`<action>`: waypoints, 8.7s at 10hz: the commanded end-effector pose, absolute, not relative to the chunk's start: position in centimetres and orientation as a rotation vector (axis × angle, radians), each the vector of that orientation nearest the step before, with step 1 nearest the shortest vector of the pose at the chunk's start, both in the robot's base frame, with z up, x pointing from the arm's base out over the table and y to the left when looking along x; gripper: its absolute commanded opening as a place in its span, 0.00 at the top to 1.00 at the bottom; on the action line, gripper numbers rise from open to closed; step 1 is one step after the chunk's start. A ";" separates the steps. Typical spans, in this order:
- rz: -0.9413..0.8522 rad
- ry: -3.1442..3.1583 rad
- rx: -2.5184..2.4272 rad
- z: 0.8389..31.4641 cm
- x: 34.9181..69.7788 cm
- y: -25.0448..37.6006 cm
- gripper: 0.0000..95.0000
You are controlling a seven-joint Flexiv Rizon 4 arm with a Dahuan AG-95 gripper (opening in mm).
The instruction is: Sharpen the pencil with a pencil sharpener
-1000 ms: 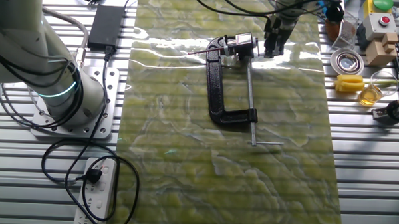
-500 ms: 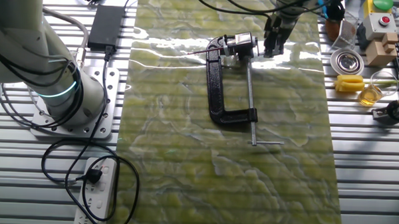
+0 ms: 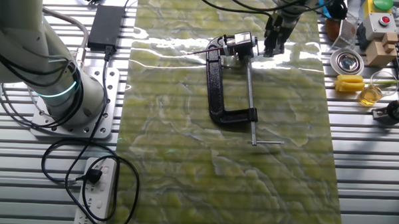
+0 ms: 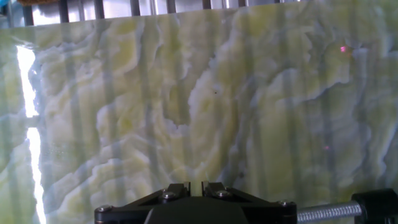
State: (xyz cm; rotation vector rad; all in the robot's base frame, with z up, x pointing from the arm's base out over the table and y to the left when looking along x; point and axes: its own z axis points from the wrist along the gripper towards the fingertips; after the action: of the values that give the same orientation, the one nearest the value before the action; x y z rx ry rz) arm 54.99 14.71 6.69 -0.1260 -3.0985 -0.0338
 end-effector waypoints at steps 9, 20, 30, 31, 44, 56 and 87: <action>-0.035 -3.171 -0.127 7.6 55.5 14.7 1.00; -0.057 -3.163 -0.073 6.4 55.6 14.7 1.00; -0.071 -3.174 -0.050 6.2 55.9 14.6 0.80; -0.071 -3.173 -0.044 6.3 56.2 14.7 0.80; -0.077 -3.179 0.034 4.6 56.0 14.7 1.00; -0.077 -3.186 0.057 3.8 55.7 14.6 1.00; -0.071 -3.080 -0.162 10.0 55.8 17.7 1.00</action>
State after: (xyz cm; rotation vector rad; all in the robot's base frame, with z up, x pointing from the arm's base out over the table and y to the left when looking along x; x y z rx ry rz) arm 55.79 17.95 9.79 -0.1687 -3.0761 -0.0695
